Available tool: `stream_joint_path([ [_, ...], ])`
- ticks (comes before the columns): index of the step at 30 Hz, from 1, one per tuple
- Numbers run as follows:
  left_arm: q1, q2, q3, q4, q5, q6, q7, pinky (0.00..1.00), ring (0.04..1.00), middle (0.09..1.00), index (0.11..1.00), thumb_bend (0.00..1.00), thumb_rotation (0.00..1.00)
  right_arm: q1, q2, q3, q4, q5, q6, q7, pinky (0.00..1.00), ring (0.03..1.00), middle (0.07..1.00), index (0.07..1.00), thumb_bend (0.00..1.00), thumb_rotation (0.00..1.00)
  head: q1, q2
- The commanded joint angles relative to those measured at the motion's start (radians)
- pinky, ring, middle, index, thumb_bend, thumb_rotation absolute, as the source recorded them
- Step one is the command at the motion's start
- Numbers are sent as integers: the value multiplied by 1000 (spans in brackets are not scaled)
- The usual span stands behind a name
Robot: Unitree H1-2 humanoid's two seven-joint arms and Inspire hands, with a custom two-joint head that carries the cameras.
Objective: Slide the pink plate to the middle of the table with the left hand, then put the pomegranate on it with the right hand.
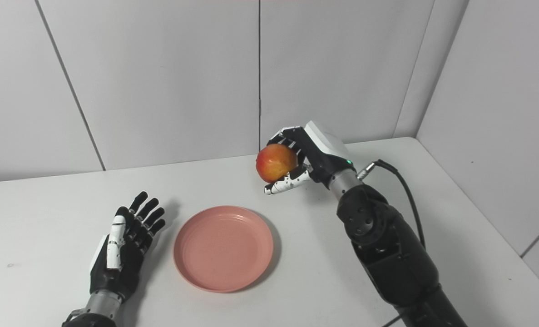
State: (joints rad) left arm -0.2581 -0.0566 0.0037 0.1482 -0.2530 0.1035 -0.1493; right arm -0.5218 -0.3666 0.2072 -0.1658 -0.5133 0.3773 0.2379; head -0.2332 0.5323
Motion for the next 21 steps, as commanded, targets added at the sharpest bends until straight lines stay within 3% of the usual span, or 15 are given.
stream_joint_path([
  [1,24,-13,-11,-4,17,42,19,905,896,914,908,429,1000,-57,4,-4,-40,-3,-40,-6,424,483,532,488,515,129,18,5],
  [15,27,-51,-29,-19,51,48,59,887,888,905,897,433,1000,-34,118,77,-13,-27,-114,-38,439,477,514,486,517,130,112,25],
  [21,23,-59,-36,-19,61,45,68,884,890,905,901,434,1000,-18,158,102,7,-38,-134,-38,370,420,482,486,516,128,145,36],
])
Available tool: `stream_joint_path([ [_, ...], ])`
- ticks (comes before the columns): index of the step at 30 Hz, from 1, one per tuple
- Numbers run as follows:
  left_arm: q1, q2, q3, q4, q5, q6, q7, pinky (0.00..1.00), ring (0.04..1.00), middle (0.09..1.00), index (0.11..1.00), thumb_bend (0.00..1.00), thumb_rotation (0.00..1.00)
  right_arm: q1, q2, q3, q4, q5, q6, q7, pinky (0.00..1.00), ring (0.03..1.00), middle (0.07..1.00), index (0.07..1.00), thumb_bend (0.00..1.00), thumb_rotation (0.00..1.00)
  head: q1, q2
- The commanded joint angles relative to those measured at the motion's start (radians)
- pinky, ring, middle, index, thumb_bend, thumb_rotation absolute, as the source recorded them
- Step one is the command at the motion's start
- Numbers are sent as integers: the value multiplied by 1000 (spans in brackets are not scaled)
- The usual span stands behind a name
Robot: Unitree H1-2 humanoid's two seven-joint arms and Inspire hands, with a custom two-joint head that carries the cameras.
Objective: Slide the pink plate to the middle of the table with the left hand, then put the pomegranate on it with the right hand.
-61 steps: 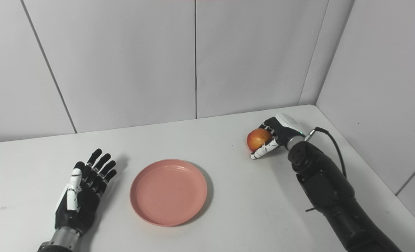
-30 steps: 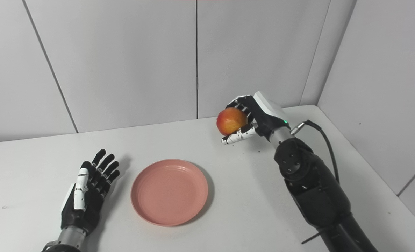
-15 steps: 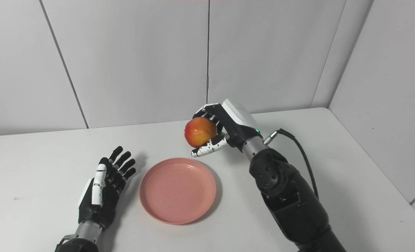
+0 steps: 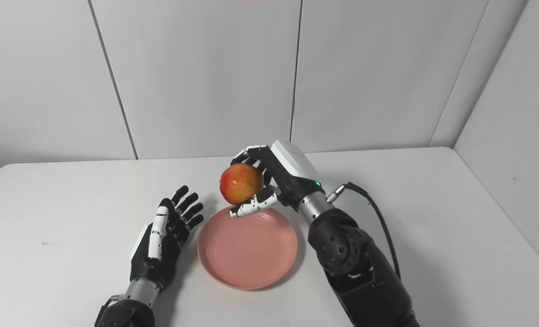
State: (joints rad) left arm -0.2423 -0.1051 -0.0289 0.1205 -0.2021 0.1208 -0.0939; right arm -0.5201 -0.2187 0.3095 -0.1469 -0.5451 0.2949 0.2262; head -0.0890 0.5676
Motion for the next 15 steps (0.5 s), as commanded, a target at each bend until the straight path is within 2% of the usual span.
stream_joint_path([
  [1,6,-12,-5,9,11,27,12,887,891,907,903,435,1000,-15,18,6,-8,-7,-54,-27,374,427,491,487,516,128,2,1],
  [7,0,-21,-8,14,27,23,21,880,888,908,904,430,1000,10,43,26,9,-19,-49,-22,360,425,491,487,515,128,36,11],
  [15,-2,-28,-6,15,38,16,26,879,882,899,899,437,1000,46,61,51,31,-39,-66,-32,357,422,494,487,515,126,42,17],
])
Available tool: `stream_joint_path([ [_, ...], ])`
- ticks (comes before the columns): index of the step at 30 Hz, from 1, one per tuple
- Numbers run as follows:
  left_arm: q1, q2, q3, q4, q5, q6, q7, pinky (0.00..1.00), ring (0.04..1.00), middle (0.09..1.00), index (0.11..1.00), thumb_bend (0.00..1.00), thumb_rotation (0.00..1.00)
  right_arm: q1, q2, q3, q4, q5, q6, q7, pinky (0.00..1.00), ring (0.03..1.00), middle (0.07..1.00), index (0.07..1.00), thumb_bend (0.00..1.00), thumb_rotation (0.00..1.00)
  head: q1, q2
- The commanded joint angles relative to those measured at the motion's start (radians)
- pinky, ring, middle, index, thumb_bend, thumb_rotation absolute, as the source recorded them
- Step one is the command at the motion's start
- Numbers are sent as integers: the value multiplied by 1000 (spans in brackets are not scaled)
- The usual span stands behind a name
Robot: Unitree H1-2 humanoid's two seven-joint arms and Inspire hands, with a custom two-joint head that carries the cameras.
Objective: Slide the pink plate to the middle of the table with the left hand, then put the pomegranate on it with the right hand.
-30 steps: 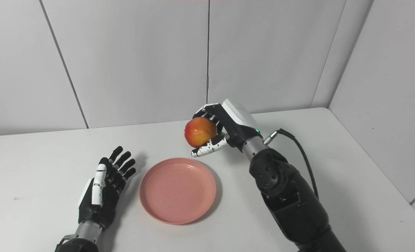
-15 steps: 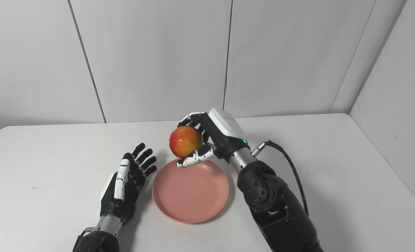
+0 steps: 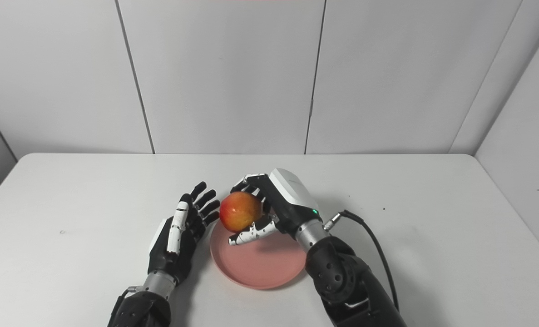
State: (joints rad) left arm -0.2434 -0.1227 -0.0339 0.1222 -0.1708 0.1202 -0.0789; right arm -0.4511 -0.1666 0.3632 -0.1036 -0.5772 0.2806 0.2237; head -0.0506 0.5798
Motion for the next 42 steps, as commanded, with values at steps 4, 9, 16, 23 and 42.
stream_joint_path([
  [4,0,-12,0,8,3,21,11,876,882,899,901,439,1000,-6,13,4,-9,-19,-45,-30,348,420,497,488,514,126,4,9],
  [9,-2,-9,-2,6,6,27,9,879,893,904,906,446,1000,15,14,10,6,-27,-55,-41,342,413,498,488,513,125,7,13],
  [16,-4,-10,-2,5,6,28,12,878,892,903,904,443,1000,28,12,10,24,-31,-62,-57,345,419,506,488,513,126,7,20],
  [23,-5,-10,-1,4,4,32,11,883,893,908,905,449,1000,39,10,7,41,-43,-59,-75,356,431,514,488,514,127,7,20],
  [42,-4,-8,0,-16,4,58,13,874,890,905,902,453,1000,65,8,6,44,-122,-52,-123,363,449,543,491,515,131,6,36],
])
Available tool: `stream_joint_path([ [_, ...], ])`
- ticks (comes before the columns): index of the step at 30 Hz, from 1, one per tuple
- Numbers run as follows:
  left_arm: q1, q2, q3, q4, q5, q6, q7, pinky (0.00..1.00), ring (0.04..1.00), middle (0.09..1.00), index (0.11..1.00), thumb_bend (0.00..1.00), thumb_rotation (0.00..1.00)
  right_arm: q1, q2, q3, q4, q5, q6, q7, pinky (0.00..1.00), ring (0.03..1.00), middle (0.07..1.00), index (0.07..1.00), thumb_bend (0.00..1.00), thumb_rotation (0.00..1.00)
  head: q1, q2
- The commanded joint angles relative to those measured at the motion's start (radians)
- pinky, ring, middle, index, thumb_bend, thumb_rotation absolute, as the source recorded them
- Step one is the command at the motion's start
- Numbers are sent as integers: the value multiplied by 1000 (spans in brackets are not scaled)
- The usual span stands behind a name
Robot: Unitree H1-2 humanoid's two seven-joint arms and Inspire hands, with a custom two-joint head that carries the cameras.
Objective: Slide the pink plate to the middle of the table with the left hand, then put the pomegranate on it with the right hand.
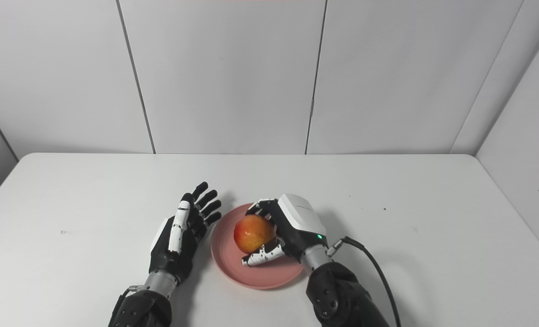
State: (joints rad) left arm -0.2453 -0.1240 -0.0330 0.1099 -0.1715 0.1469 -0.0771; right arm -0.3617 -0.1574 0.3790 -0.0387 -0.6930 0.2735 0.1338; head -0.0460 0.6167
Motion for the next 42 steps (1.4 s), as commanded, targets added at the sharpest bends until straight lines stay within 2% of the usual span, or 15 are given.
stream_joint_path([
  [1,-2,-7,-1,-5,6,32,12,873,890,905,902,453,1000,-23,-1,-10,-21,-7,-45,-33,369,455,547,491,515,132,1,-1],
  [3,-2,-6,-1,-6,7,32,12,873,889,905,902,453,1000,-21,-3,-10,-22,-13,-45,-35,372,458,549,491,515,132,1,2],
  [5,-1,-6,-2,-6,8,31,11,873,889,905,904,453,1000,-19,-8,-6,-22,-26,-40,-34,471,560,630,494,518,142,1,3],
  [6,-1,-5,-2,-6,8,30,11,873,889,905,905,454,1000,-19,-10,-4,-23,-31,-39,-32,478,567,635,494,519,142,1,3],
  [7,-1,-5,-2,-6,8,30,11,872,888,904,904,454,1000,-18,-12,-3,-23,-33,-38,-31,510,599,662,582,627,158,1,3],
  [8,-2,-6,-2,-6,8,30,12,871,888,904,904,454,1000,-18,-12,-3,-23,-34,-38,-30,531,619,679,637,693,168,1,3],
  [11,-2,-10,2,-7,2,32,14,868,885,901,902,454,1000,-15,-20,-2,-27,-35,-47,-26,607,689,733,718,783,222,1,6],
  [14,-2,-10,2,-10,4,38,15,863,884,899,901,459,1000,-14,-27,2,-29,-33,-52,-18,661,736,773,768,828,266,1,6],
  [26,0,-9,3,-19,0,46,16,874,885,901,903,453,1000,-14,-33,9,-46,-28,-32,23,725,811,854,856,895,332,0,13],
  [42,-1,-8,3,-18,1,45,16,869,882,901,905,455,1000,-12,-52,7,-92,-18,-33,74,761,839,871,876,950,381,-3,11],
])
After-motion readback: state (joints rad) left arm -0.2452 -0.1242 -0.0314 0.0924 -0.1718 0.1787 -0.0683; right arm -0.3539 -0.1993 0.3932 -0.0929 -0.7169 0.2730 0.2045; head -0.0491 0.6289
